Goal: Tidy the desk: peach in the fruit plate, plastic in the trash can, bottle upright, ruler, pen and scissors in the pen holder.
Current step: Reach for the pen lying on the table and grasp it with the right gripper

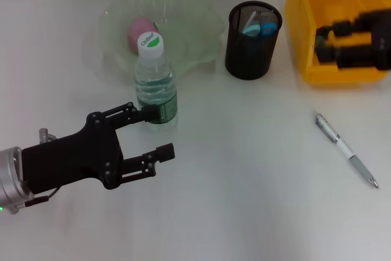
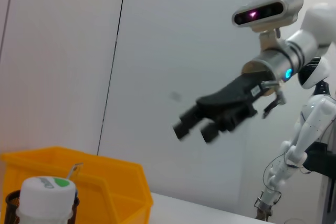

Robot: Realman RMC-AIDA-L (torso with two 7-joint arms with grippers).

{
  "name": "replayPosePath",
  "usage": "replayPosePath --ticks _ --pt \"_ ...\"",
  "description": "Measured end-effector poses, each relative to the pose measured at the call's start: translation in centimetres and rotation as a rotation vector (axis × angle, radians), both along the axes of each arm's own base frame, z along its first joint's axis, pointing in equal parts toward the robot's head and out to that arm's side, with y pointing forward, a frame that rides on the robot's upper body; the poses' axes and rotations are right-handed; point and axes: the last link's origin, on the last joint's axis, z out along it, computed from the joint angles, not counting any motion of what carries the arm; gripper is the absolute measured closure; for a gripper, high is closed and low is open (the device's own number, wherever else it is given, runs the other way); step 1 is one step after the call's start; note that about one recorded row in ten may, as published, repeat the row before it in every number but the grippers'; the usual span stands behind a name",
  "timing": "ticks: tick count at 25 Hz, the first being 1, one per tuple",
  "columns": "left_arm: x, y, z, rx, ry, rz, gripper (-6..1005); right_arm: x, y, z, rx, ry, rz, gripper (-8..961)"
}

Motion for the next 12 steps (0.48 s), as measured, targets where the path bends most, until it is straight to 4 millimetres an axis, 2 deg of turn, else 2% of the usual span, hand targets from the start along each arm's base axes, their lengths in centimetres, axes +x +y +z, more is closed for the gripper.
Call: replayPosePath --ticks 1,2,3,4,5,6,8,12 --pt "0.0 0.0 0.0 0.000 0.000 0.000 249 0.0 0.0 0.0 0.000 0.000 0.000 346" --pt "0.1 0.1 0.0 0.000 0.000 -0.002 249 -0.4 -0.2 -0.1 -0.013 -0.065 -0.056 346" --pt "0.2 0.2 0.0 0.001 0.001 -0.008 249 -0.7 -0.4 -0.6 -0.018 -0.197 -0.182 345" --pt "0.2 0.2 0.0 0.001 0.001 -0.008 249 -0.7 -0.4 -0.6 -0.018 -0.197 -0.182 345" --pt "0.3 0.3 0.0 0.000 0.002 -0.011 249 -0.6 -0.4 -1.3 -0.010 -0.292 -0.267 345" --pt "0.3 0.3 0.0 0.000 0.002 -0.011 249 -0.6 -0.4 -1.3 -0.010 -0.292 -0.267 345" --pt "0.4 0.5 0.0 0.002 0.007 -0.017 249 0.1 -0.3 -2.6 0.002 -0.391 -0.348 345" --pt "0.6 0.7 0.0 0.002 0.012 -0.027 249 1.3 0.1 -3.6 -0.001 -0.415 -0.403 345"
